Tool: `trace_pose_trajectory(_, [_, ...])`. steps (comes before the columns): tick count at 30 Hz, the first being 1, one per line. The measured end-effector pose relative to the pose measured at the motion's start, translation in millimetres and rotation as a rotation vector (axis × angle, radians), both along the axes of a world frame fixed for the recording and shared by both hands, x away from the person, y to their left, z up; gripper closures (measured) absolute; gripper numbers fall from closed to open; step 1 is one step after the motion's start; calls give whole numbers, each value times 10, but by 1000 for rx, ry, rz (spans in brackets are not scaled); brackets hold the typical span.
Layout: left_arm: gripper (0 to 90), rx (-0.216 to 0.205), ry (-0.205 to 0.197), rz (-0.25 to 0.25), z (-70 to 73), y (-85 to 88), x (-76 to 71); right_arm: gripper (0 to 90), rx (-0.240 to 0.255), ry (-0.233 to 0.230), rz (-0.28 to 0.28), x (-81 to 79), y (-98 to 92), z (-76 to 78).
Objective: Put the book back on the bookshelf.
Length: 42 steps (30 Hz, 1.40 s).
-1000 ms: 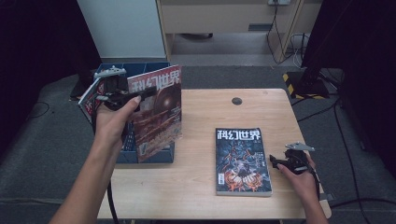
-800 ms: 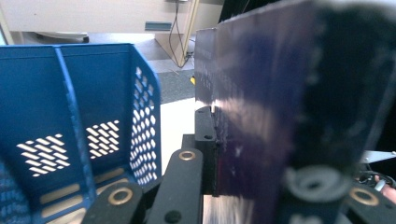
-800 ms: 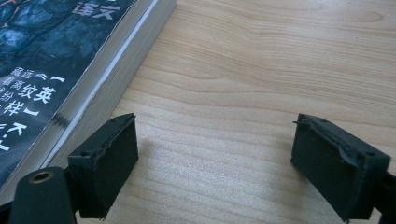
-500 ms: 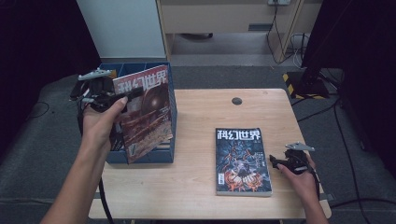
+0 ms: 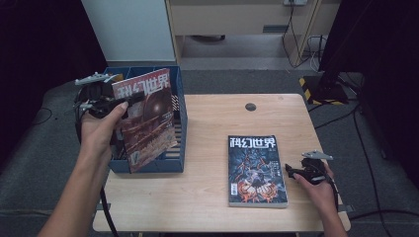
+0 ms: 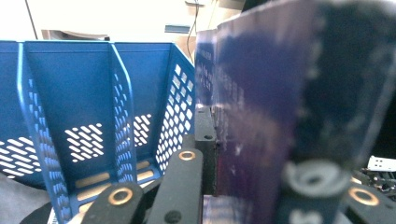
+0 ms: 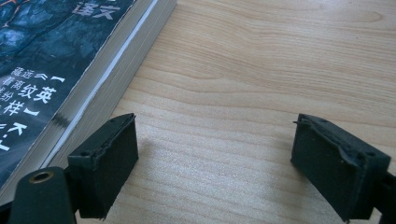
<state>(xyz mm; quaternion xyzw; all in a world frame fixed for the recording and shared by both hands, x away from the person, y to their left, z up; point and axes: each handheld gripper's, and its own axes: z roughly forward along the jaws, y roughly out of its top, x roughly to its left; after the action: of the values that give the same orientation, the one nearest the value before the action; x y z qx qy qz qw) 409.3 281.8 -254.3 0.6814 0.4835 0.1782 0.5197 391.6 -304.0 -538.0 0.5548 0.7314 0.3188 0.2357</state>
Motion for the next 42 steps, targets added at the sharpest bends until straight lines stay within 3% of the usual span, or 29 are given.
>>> trace_pose_trajectory(17, [835, 4, -2, 36, 4, 132, -8, 146, 0, -2, -1, 0, 1, -1])
trace_pose_trajectory(42, [835, 8, -7, 77, 3, 178, 33, 145, 1, -1, 1, 1, 0, -2])
